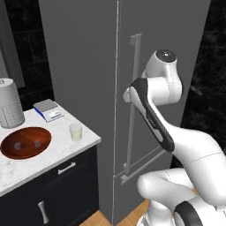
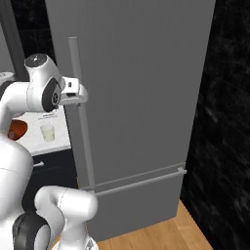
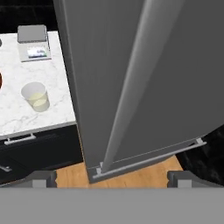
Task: Grab a lemon wedge from the fridge and one ice cube from the ice bowl, and put them in the glass of lemonade.
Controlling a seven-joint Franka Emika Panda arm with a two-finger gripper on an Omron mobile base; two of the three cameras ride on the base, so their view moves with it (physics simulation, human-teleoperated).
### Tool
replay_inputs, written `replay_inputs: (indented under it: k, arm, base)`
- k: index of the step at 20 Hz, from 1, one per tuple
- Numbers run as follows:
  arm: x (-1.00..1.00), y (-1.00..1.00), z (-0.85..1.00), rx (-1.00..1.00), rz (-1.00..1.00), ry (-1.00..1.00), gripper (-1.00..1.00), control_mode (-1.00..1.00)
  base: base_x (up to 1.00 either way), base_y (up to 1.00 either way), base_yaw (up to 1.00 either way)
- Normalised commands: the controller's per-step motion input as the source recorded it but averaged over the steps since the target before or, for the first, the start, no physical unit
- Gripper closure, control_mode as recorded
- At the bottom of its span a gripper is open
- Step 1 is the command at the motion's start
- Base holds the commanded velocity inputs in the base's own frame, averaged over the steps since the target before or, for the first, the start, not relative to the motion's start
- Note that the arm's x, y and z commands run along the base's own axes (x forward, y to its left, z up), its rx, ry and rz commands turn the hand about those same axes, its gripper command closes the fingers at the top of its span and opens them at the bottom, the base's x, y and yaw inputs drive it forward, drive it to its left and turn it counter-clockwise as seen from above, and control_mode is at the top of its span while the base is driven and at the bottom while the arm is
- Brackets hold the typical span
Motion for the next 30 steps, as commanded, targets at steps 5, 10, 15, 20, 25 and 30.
replay_inputs:
  k: [5, 10, 15, 20, 25, 30]
  arm:
    - [0.32, -0.02, -0.38, 0.0, 0.06, -0.1, -1.0, -1.0]
    - [0.29, -0.31, -0.1, 0.03, 0.13, 0.0, -1.0, -1.0]
    - [0.39, -0.21, 0.0, 0.18, 0.02, 0.0, -1.0, -1.0]
    - [0.41, 0.09, -0.08, 0.09, 0.0, 0.0, -1.0, -1.0]
    - [0.49, 0.43, -0.18, 0.01, 0.0, 0.01, -1.0, -1.0]
    - [0.53, 0.3, -0.3, 0.0, 0.0, 0.0, -1.0, -1.0]
  base:
    - [0.0, 0.0, 0.0]
    - [0.0, 0.0, 0.0]
    - [0.0, 0.0, 0.0]
    - [0.0, 0.0, 0.0]
    - [0.0, 0.0, 0.0]
    - [0.0, 0.0, 0.0]
